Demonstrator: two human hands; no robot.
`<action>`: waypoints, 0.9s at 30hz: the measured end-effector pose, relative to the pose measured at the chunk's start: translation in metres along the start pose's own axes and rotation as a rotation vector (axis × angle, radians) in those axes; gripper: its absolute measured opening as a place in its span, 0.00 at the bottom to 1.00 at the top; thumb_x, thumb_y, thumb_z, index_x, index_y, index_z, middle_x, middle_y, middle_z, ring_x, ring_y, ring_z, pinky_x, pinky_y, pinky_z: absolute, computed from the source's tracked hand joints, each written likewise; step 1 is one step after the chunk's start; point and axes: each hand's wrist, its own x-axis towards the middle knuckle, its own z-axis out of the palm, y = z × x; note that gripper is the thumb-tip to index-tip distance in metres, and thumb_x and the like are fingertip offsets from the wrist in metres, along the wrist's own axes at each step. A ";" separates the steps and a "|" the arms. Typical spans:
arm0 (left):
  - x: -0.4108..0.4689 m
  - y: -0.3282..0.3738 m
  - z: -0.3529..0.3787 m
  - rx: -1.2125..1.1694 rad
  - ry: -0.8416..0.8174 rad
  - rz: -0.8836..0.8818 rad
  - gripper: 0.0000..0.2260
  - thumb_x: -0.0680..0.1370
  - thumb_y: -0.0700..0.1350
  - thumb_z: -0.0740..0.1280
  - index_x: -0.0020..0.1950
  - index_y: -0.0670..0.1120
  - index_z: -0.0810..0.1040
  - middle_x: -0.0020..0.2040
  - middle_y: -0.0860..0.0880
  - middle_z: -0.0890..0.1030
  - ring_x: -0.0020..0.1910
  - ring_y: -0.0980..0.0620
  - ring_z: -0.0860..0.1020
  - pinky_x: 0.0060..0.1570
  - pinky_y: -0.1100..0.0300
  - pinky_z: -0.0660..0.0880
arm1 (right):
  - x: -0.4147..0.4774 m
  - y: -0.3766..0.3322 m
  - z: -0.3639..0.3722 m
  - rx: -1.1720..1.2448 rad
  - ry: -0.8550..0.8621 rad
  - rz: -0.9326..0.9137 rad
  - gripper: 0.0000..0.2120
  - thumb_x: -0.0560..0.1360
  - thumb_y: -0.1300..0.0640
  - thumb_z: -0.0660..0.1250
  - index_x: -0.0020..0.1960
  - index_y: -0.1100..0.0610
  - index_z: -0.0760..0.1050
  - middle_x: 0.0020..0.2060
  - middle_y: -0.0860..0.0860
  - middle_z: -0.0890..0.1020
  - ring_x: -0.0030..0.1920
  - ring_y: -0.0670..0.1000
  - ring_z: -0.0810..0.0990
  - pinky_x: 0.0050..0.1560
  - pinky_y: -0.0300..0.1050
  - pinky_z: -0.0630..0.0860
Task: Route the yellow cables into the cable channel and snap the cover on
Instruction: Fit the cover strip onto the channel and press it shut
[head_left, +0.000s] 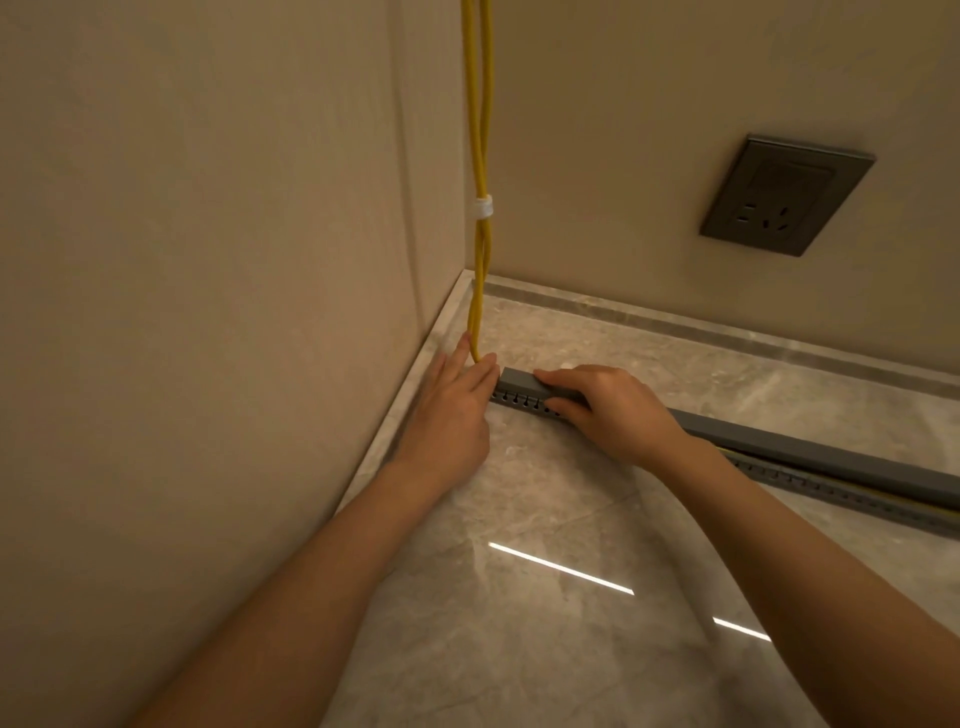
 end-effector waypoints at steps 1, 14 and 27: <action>0.000 0.000 0.001 -0.008 0.001 -0.004 0.24 0.74 0.35 0.61 0.71 0.39 0.64 0.72 0.46 0.66 0.76 0.46 0.50 0.75 0.52 0.44 | -0.001 0.000 -0.001 -0.014 -0.013 -0.001 0.20 0.77 0.52 0.64 0.68 0.50 0.68 0.53 0.51 0.80 0.50 0.51 0.77 0.48 0.48 0.75; -0.018 0.012 0.002 -0.482 0.269 -0.238 0.20 0.73 0.31 0.62 0.63 0.44 0.74 0.66 0.52 0.72 0.68 0.56 0.65 0.68 0.69 0.57 | 0.002 -0.006 -0.006 -0.019 -0.082 0.036 0.22 0.73 0.58 0.68 0.66 0.51 0.69 0.54 0.54 0.79 0.52 0.55 0.77 0.51 0.50 0.74; 0.018 0.049 -0.003 -2.195 0.274 -0.938 0.12 0.78 0.51 0.61 0.52 0.45 0.77 0.48 0.46 0.82 0.50 0.48 0.80 0.53 0.51 0.74 | 0.002 -0.011 -0.042 0.266 -0.107 0.017 0.22 0.68 0.59 0.74 0.60 0.47 0.75 0.48 0.47 0.80 0.44 0.45 0.77 0.48 0.41 0.74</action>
